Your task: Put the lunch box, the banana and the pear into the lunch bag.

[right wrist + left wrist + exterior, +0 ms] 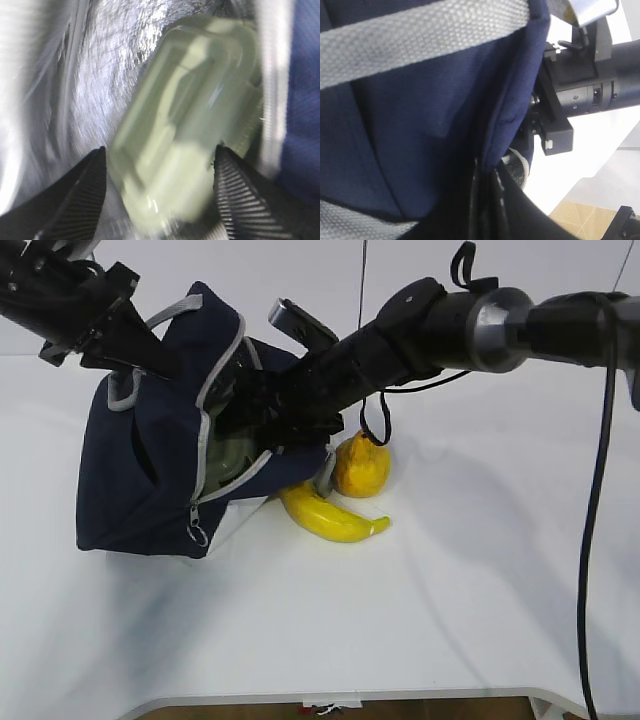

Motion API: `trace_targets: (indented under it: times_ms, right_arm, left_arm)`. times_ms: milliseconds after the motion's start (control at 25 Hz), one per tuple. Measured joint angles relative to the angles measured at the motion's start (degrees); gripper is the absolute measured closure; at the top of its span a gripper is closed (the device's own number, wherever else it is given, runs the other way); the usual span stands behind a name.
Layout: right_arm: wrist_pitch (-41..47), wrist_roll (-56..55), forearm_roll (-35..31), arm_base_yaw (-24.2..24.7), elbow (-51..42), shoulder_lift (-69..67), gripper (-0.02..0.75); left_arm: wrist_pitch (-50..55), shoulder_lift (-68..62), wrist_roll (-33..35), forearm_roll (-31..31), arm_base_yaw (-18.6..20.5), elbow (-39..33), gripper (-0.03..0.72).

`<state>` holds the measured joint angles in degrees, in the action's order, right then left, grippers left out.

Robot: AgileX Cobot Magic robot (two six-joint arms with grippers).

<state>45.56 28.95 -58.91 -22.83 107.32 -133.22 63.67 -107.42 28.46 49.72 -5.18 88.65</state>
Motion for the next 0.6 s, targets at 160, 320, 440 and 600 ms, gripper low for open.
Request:
trace_targets:
  times_ms: [160, 320, 440, 600]
  right_arm:
    - [3.0, -0.3, 2.4, 0.0, 2.5, 0.0, 0.206]
    - [8.6, -3.6, 10.2, 0.0, 8.6, -0.1, 0.206]
    - [14.6, -7.3, 18.6, 0.0, 13.8, -0.1, 0.205]
    - [22.9, -10.6, 25.8, 0.0, 20.9, -0.1, 0.205]
  left_arm:
    - [0.0, 0.0, 0.0, 0.0, 0.0, 0.0, 0.687]
    - [0.0, 0.0, 0.0, 0.0, 0.0, 0.0, 0.687]
    - [0.1, 0.0, 0.0, 0.0, 0.0, 0.0, 0.687]
    - [0.5, 0.0, 0.0, 0.0, 0.0, 0.0, 0.687]
